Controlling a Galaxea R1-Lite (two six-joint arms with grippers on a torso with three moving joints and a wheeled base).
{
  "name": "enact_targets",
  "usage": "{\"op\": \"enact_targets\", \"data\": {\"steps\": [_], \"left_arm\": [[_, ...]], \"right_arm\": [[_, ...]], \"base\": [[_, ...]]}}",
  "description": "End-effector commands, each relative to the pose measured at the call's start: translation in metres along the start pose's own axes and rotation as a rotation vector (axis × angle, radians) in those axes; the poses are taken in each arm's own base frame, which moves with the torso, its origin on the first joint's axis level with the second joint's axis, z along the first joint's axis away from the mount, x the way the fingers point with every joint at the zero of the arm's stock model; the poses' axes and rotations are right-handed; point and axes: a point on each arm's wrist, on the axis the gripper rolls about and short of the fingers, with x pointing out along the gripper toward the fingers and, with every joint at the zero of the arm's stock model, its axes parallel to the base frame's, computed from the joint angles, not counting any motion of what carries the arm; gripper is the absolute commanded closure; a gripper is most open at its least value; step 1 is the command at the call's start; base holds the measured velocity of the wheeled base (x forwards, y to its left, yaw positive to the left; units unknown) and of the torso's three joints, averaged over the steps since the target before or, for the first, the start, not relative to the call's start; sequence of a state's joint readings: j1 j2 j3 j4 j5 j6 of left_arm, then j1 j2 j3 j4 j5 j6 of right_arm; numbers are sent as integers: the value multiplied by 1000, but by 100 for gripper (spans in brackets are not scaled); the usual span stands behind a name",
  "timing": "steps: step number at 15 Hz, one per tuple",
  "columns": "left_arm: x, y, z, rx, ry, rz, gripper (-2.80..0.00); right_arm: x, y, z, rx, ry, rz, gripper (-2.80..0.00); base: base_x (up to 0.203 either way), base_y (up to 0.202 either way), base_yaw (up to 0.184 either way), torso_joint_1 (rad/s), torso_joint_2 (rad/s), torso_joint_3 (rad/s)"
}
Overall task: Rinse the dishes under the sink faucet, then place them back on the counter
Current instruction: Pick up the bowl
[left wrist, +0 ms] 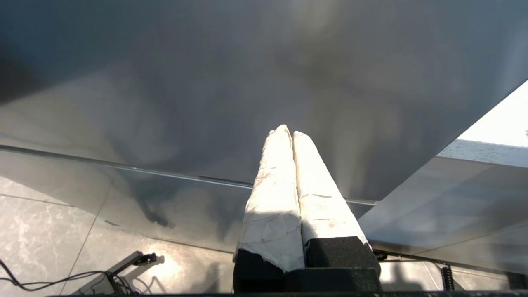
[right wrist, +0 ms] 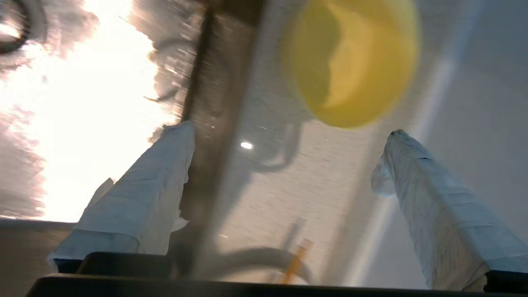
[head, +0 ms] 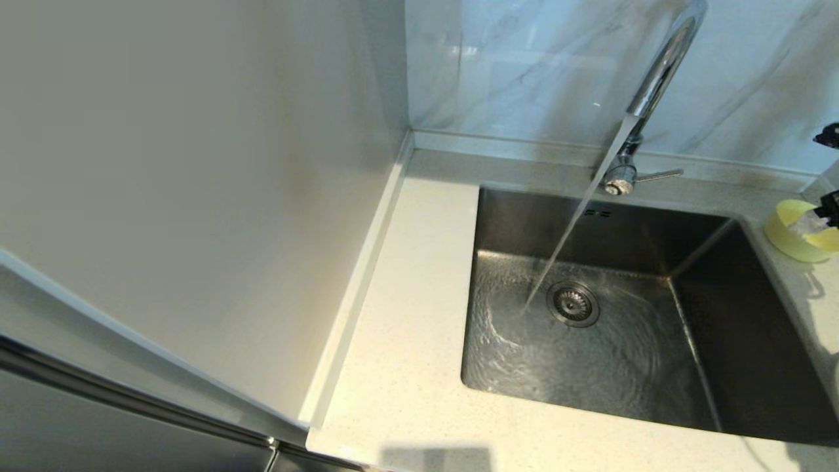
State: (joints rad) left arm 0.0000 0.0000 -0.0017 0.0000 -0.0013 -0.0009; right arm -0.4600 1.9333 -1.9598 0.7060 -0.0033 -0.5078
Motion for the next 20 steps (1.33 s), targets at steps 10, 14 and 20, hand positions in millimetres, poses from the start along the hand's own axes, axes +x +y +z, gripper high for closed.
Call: {"op": "enact_targets", "data": {"steps": [10, 14, 20], "left_arm": [[0, 0, 0, -1, 0, 0, 0], [0, 0, 0, -1, 0, 0, 0], [0, 0, 0, -1, 0, 0, 0]], "right_arm": [[40, 3, 3, 230, -51, 96, -280], [77, 1, 3, 228, -64, -3, -280], [104, 1, 1, 230, -80, -60, -280]], "base": [[0, 0, 0, 0, 0, 0], [0, 0, 0, 0, 0, 0], [0, 0, 0, 0, 0, 0]]}}
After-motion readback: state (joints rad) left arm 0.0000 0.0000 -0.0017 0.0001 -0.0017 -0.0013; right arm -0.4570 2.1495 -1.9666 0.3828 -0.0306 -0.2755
